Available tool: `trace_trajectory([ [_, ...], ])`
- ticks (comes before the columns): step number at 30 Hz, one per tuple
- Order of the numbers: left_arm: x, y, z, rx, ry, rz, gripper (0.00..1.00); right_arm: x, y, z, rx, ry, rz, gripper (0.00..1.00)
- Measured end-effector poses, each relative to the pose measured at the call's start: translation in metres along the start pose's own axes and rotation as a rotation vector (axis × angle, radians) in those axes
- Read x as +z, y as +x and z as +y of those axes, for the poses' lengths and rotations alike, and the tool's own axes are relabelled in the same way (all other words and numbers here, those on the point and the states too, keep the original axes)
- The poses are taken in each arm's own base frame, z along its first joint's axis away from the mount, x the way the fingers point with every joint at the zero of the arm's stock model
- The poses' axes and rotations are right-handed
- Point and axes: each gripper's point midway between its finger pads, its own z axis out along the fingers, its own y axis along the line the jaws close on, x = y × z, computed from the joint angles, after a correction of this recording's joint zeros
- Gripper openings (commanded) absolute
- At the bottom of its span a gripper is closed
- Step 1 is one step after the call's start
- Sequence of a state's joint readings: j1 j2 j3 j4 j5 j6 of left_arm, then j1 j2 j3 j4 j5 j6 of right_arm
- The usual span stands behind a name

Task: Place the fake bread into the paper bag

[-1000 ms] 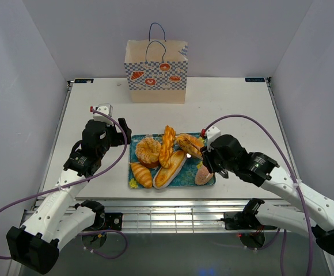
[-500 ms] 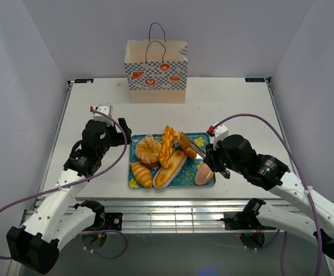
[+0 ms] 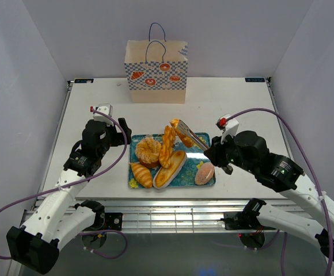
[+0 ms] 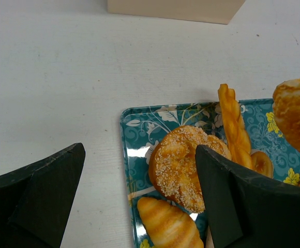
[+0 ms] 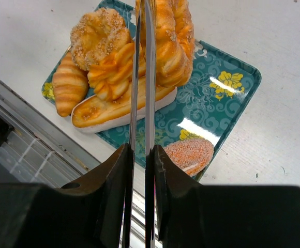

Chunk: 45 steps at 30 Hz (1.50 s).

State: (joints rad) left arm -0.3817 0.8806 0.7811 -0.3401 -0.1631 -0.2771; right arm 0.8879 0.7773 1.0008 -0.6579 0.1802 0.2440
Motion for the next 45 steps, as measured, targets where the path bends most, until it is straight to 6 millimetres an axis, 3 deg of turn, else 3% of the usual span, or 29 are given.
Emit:
trace_trajectory([
  [10, 0.0, 0.001, -0.001, 0.0, 0.007, 0.003, 0.98, -0.006, -0.02, 0.005, 0.035, -0.013, -0.05, 0.08],
  [16, 0.0, 0.001, -0.001, 0.0, 0.007, 0.003, 0.98, 0.001, -0.045, 0.013, 0.053, -0.026, -0.099, 0.08],
  [22, 0.0, 0.001, -0.001, 0.0, 0.007, 0.003, 0.98, -0.001, -0.088, 0.018, 0.063, -0.02, -0.18, 0.08],
  [28, 0.002, 0.003, -0.001, 0.001, 0.004, 0.011, 0.98, -0.009, -0.153, 0.017, 0.079, 0.02, -0.31, 0.08],
  [34, 0.002, 0.003, -0.001, 0.002, 0.004, 0.012, 0.98, -0.005, -0.208, -0.01, 0.11, 0.106, -0.424, 0.08],
  [42, 0.002, 0.004, -0.003, 0.001, 0.015, 0.015, 0.98, 0.028, -0.246, -0.07, 0.155, 0.176, -0.449, 0.08],
  [45, 0.002, 0.004, -0.004, 0.001, 0.023, 0.017, 0.98, 0.047, -0.255, -0.08, 0.157, 0.155, -0.43, 0.08],
])
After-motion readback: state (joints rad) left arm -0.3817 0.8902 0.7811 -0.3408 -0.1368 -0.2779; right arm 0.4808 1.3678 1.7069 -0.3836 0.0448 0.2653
